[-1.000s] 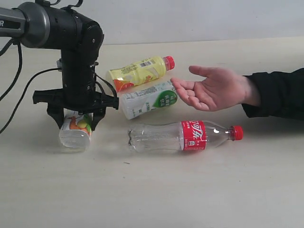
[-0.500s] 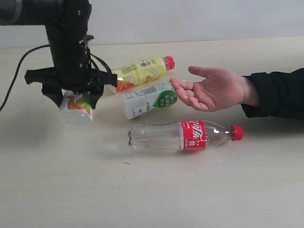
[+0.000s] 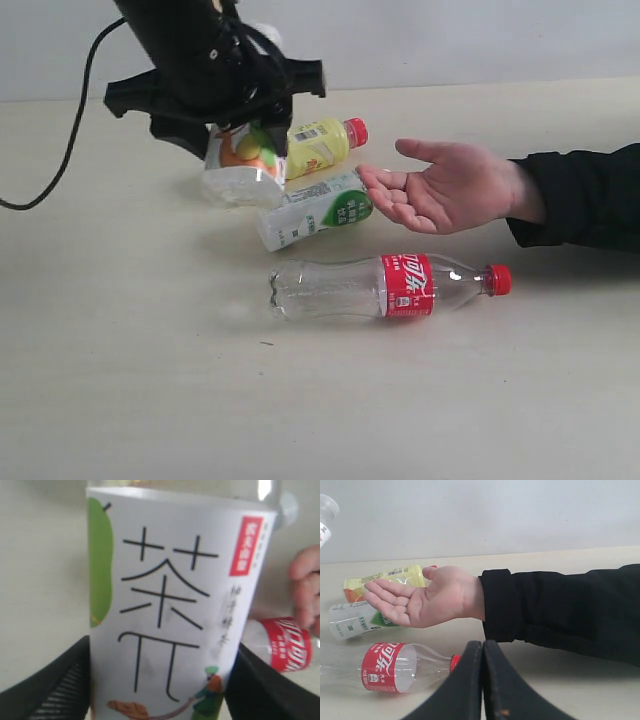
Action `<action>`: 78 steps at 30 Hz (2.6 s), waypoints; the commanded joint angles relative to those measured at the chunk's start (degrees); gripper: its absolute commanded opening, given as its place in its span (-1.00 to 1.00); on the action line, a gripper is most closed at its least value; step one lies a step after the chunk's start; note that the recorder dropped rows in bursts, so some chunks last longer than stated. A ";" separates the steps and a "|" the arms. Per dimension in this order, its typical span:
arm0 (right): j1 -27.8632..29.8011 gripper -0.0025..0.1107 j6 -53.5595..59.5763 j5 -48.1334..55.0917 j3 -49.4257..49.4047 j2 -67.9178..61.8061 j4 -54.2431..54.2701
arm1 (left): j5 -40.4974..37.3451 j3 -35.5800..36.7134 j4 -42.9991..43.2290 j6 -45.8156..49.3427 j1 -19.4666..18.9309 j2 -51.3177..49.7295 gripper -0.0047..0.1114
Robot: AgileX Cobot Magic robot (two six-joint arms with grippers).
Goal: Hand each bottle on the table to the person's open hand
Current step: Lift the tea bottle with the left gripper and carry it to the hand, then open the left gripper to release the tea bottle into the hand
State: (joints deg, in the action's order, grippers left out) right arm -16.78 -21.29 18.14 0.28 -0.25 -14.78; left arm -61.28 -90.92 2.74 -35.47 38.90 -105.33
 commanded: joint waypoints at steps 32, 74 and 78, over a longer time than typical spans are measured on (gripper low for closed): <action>-0.22 -0.96 0.21 -0.44 -0.28 0.25 -0.17 | 0.82 -37.24 -26.99 0.72 7.31 -25.88 -0.92; -0.22 -0.96 0.26 -0.44 -0.28 0.25 -0.17 | -6.21 -37.24 -22.72 23.67 4.14 -22.52 0.89; -0.22 -0.96 0.26 -0.44 -0.28 0.25 -0.17 | -7.76 -37.24 -22.52 28.16 5.08 -20.83 0.89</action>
State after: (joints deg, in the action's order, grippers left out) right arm -16.78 -21.29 18.14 0.28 -0.25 -14.78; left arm -67.79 -127.73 -19.92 -10.81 43.25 -127.72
